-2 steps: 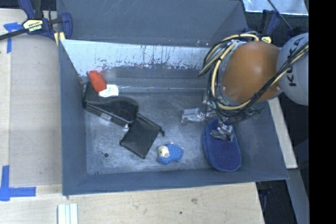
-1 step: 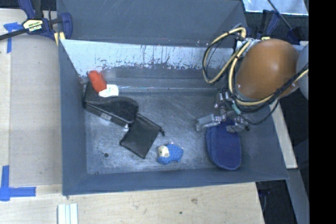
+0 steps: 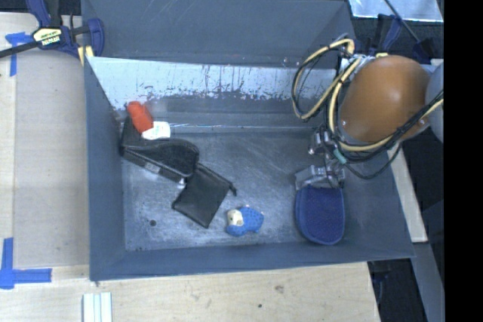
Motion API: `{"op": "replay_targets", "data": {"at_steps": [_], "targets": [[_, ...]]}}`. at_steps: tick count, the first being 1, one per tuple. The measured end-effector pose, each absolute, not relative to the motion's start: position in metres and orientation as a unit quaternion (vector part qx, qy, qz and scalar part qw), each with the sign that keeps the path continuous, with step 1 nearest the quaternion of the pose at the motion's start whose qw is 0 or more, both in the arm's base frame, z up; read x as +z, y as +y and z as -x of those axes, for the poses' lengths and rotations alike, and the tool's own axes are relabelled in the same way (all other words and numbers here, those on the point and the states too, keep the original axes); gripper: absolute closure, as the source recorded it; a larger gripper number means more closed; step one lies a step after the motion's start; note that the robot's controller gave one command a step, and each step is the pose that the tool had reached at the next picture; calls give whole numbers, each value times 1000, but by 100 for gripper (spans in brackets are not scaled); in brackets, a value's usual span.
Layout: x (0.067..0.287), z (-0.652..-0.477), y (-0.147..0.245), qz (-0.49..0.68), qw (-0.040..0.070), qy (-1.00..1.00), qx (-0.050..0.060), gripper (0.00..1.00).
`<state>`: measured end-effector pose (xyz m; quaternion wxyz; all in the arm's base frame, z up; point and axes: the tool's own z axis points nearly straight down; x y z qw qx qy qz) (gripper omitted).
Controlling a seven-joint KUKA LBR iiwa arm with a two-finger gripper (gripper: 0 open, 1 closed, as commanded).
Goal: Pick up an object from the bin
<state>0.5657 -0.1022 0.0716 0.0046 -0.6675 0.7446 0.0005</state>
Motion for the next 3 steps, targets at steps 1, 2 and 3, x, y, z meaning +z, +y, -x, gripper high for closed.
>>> {"op": "replay_targets", "data": {"at_steps": [1, 2, 3], "targets": [[72, -566, -101, 667, 5, 745, 2, 0], [72, -566, -102, 667, 4, 745, 1, 100], [72, -565, -101, 667, 4, 745, 2, 0]]}}
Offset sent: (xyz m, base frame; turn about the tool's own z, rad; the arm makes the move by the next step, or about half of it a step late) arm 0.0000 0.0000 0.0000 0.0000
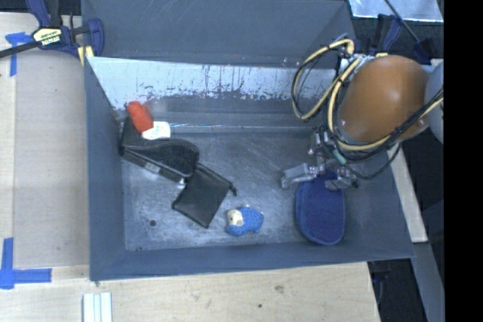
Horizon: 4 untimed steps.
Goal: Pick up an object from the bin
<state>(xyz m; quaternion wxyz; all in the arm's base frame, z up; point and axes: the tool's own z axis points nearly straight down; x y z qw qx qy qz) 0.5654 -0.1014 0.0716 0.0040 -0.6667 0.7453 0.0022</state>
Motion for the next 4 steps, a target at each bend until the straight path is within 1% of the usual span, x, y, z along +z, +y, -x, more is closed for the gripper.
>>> {"op": "replay_targets", "data": {"at_steps": [1, 2, 3, 4], "targets": [[72, -566, -103, 667, 3, 745, 1, 100], [72, -565, -101, 667, 3, 745, 3, 0], [72, -566, -103, 667, 3, 745, 1, 100], [72, -565, -101, 667, 3, 745, 3, 0]]}}
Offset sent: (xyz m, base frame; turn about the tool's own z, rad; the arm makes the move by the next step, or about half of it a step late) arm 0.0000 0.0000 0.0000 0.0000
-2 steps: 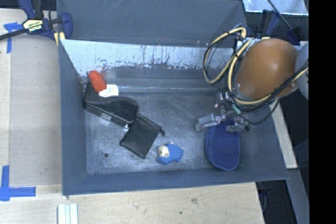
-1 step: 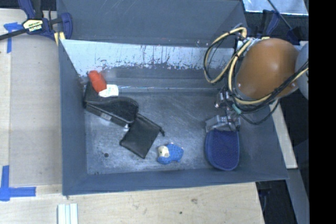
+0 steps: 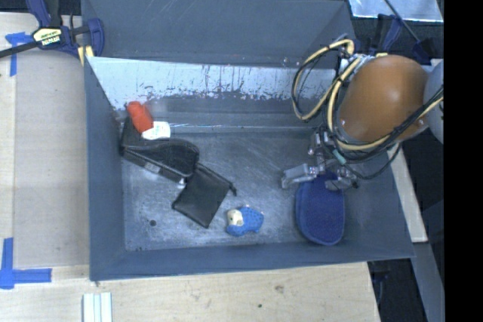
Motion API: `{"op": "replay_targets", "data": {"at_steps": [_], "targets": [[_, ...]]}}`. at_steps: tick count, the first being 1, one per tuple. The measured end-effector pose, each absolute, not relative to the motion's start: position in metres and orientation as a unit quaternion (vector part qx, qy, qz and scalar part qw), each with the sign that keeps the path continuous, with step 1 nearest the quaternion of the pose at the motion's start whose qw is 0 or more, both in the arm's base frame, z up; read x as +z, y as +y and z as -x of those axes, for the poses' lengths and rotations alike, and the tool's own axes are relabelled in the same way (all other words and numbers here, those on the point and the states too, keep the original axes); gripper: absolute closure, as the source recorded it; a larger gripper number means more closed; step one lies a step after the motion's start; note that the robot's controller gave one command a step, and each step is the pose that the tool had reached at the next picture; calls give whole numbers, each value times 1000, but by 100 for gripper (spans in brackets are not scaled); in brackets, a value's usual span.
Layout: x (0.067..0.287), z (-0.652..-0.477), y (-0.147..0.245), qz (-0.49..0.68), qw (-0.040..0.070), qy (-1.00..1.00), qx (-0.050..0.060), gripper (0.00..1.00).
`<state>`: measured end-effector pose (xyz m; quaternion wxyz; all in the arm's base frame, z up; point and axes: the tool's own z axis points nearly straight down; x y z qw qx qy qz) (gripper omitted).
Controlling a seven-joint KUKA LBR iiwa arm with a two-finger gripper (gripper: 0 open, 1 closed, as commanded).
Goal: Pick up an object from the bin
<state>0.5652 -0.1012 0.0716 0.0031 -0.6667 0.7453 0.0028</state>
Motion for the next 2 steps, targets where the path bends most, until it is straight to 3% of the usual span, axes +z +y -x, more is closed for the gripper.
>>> {"op": "replay_targets", "data": {"at_steps": [1, 2], "targets": [[72, -565, -103, 667, 2, 745, 2, 100], [72, -565, -101, 667, 3, 745, 3, 0]]}}
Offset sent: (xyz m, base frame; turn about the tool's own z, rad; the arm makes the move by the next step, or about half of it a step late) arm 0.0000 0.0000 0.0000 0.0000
